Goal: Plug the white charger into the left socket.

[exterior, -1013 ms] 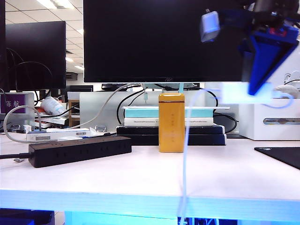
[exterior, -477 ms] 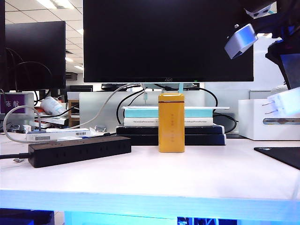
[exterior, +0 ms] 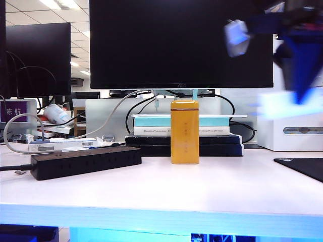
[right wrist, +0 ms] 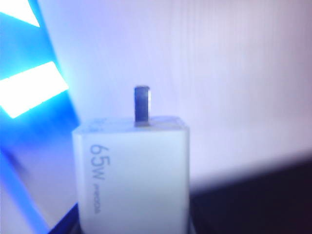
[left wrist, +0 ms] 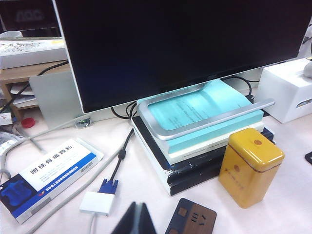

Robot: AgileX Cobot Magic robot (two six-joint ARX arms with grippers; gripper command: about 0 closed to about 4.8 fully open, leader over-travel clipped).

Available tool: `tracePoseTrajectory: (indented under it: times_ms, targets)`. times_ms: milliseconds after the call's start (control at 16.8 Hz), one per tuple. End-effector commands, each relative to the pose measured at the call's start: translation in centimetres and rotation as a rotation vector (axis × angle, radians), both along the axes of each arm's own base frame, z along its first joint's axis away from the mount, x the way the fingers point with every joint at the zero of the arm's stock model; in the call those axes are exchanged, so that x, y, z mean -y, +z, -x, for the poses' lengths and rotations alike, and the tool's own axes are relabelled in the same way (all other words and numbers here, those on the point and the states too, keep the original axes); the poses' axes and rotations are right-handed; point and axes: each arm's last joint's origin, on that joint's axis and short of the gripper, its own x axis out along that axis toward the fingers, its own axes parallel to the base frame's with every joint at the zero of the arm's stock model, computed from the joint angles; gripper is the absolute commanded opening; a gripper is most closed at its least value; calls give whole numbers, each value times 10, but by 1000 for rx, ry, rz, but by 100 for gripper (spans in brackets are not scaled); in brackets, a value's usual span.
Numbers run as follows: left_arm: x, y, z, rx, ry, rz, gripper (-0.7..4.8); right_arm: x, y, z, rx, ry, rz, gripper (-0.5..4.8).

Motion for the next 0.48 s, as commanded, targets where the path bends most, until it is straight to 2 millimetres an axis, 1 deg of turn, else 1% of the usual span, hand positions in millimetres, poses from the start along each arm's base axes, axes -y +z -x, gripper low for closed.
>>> tracePoseTrajectory:
  times_ms: [60, 238, 298, 477]
  targets:
    - [0, 3, 1, 22, -6, 4, -4, -14, 9, -3, -181, -190, -475, 32]
    - [0, 3, 1, 22, -6, 4, -4, -22, 17, -5, -350, -222, -745, 32]
    - [0, 3, 1, 22, -6, 4, -4, -25, 22, -8, -460, -281, -858, 32]
    - [0, 3, 1, 22, -6, 4, -3, -28, 27, -13, -625, -407, -930, 35]
